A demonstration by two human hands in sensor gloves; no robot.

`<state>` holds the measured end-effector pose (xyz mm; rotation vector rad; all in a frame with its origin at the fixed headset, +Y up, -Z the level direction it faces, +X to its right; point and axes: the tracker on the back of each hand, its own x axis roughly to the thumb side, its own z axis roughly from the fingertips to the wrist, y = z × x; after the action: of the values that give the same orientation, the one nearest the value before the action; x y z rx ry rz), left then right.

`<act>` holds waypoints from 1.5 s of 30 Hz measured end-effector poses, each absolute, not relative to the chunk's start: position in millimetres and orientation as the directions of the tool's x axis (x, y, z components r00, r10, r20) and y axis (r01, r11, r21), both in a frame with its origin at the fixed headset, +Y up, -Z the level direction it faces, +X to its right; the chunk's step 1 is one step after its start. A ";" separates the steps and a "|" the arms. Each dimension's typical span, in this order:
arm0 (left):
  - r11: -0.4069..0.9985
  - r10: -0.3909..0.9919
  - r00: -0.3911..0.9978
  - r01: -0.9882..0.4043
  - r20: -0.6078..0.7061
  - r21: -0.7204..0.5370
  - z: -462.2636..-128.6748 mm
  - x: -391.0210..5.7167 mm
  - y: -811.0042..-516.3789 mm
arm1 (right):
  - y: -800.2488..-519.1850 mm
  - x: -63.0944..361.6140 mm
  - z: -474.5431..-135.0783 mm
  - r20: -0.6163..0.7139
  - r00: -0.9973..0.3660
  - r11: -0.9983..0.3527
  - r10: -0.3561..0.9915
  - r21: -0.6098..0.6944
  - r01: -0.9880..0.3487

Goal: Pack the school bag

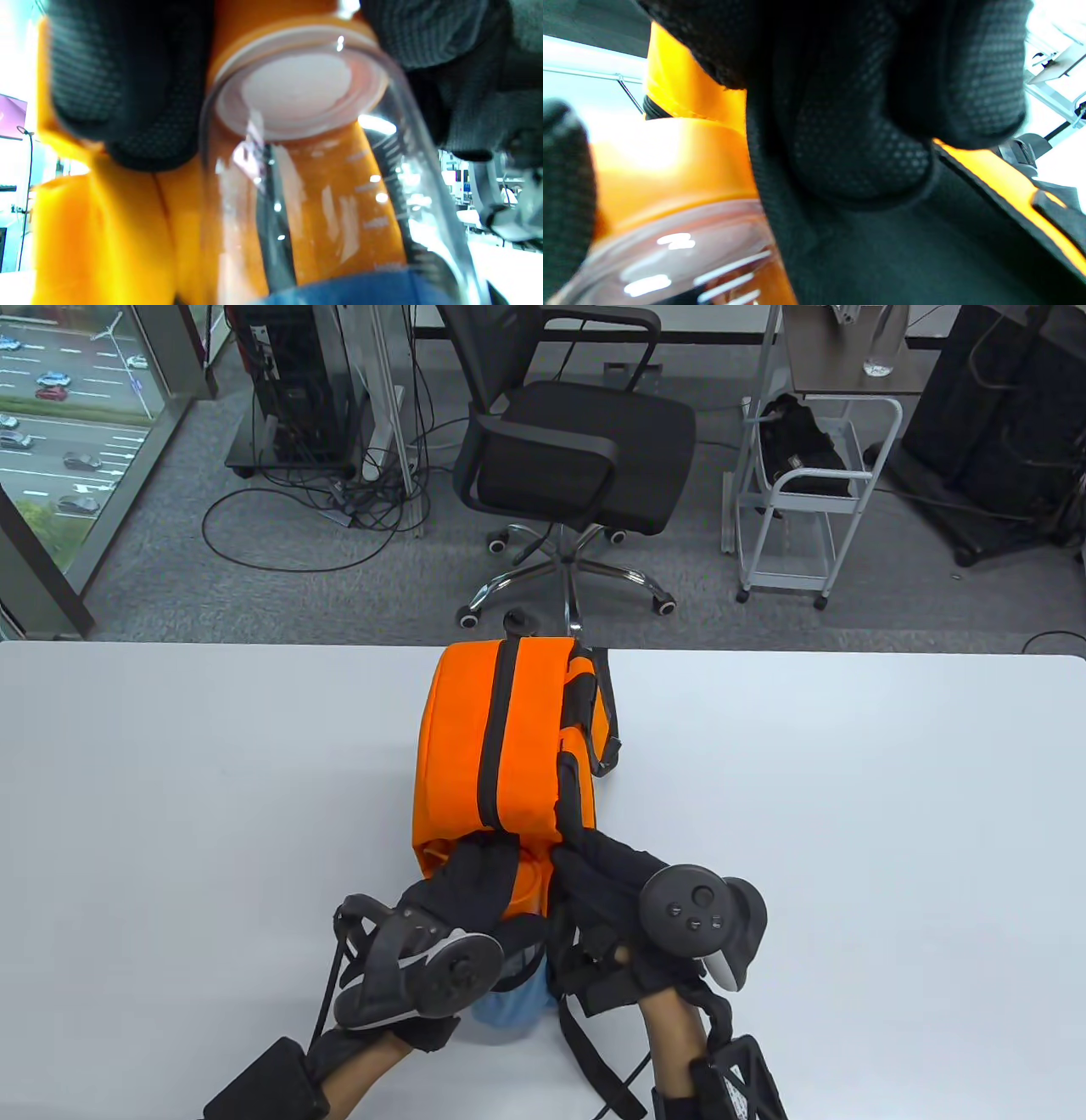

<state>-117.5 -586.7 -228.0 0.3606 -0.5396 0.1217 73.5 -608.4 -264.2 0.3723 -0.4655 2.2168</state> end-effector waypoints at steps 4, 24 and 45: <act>0.883 -0.076 0.886 -0.153 0.458 0.443 -215.3 -104.2 -586.7 | -604.5 80.3 -258.9 0.401 -0.615 -0.577 0.679 -0.225 -0.785; 0.942 -0.014 0.879 -0.149 0.477 0.302 -221.5 -99.0 -614.1 | -525.1 49.0 -302.9 0.341 -0.890 -0.937 -0.305 -0.273 0.216; 0.880 0.418 0.850 -0.466 0.320 0.089 -305.5 -171.6 -604.0 | -513.7 14.6 -270.3 0.360 -0.926 -0.890 -0.116 -0.452 -0.064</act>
<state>-171.6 -604.0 -305.5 0.1659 -0.2987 0.4675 14.6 -513.7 -270.3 0.6090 -0.7428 3.0203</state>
